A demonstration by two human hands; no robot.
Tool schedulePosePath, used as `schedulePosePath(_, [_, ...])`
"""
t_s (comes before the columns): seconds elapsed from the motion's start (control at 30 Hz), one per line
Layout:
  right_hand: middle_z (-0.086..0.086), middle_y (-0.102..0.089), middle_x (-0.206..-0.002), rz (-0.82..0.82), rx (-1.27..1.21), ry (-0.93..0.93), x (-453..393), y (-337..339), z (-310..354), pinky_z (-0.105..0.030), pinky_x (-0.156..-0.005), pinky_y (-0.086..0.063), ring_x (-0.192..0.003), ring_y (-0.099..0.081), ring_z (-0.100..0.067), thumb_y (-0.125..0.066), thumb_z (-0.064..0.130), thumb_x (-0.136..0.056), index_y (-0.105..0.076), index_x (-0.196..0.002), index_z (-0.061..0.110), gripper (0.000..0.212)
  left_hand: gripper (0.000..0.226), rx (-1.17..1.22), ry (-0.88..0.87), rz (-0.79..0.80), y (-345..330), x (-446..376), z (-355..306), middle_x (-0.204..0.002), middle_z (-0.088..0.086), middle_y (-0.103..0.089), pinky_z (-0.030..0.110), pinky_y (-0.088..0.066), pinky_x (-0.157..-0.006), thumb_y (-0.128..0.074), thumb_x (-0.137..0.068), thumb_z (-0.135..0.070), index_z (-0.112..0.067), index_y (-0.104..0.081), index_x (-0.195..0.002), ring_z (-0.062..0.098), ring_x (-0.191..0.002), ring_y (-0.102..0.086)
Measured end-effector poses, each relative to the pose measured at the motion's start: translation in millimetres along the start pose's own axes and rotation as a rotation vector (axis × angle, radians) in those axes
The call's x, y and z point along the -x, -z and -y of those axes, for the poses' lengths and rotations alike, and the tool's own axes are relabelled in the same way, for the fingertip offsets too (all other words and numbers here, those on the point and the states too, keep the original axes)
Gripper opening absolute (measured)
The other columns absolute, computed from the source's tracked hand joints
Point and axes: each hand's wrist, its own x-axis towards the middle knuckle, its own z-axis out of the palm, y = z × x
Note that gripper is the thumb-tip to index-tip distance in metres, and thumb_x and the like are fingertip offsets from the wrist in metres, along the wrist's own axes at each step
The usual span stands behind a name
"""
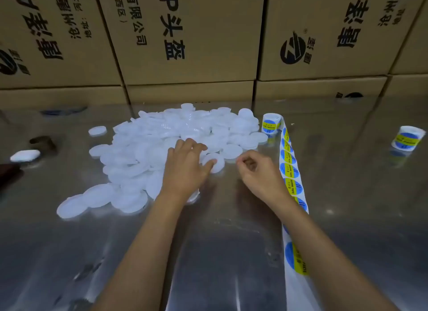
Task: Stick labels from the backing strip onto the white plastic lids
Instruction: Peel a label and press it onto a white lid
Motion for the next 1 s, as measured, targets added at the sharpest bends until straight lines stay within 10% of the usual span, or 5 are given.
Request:
schedulePosePath(0.27, [0.006, -0.043, -0.150, 0.241, 0.347, 0.017, 4, -9, -4, -0.041, -0.116, -0.021, -0.142, -0.030, -0.016, -0.052, 0.029, -0.097, -0.048, -0.142, 0.026, 0.046, 0.061, -0.327, -0.050, 0.190, -15, 3, -3, -0.140, 0.004, -0.036, 0.037, -0.028, -0.100, -0.044, -0.097, -0.061, -0.026, -0.044, -0.148, 0.026, -0.124, -0.034])
schedulePosePath(0.5, [0.000, -0.059, -0.134, 0.141, 0.138, -0.020, -2, 5, 5, -0.038, -0.111, -0.037, -0.128, -0.049, -0.017, -0.057, 0.017, -0.094, -0.062, -0.127, 0.020, 0.033, 0.048, -0.027, -0.040, 0.111, -7, 3, -7, -0.116, 0.001, -0.053, 0.033, -0.036, -0.086, -0.077, -0.082, -0.037, -0.026, -0.050, -0.119, 0.024, -0.109, -0.043])
schedulePosePath(0.67, [0.008, -0.064, -0.086, -0.009, 0.028, -0.100, -3, 48, 23, -0.021, -0.069, -0.046, -0.075, -0.056, -0.006, -0.056, 0.010, -0.092, -0.066, -0.093, 0.017, 0.013, 0.034, 0.236, 0.056, 0.151, -4, 8, -12, -0.103, -0.001, -0.062, 0.033, -0.050, -0.073, -0.067, -0.091, -0.022, -0.039, -0.041, -0.106, 0.022, -0.089, -0.056])
schedulePosePath(0.8, [0.006, -0.064, -0.089, 0.443, 0.314, -0.188, 18, 113, 25, -0.027, -0.073, -0.049, -0.074, -0.056, -0.011, -0.064, 0.016, -0.087, -0.065, -0.089, 0.020, 0.004, 0.025, 0.346, 0.119, 0.068, -2, 13, -21, -0.096, -0.011, -0.057, 0.021, -0.040, -0.066, -0.069, -0.090, -0.028, -0.040, -0.050, -0.101, 0.010, -0.080, -0.053])
schedulePosePath(1.0, [0.016, -0.051, -0.137, 0.805, 0.492, -0.246, 61, 128, 10, -0.032, -0.109, -0.040, -0.124, -0.052, -0.010, -0.078, 0.068, -0.057, -0.045, -0.130, 0.045, 0.084, 0.019, 0.601, 0.237, 0.059, 4, 21, -45, -0.088, -0.018, -0.060, 0.011, -0.044, -0.059, -0.076, -0.087, -0.029, -0.026, -0.059, -0.094, 0.005, -0.080, -0.058])
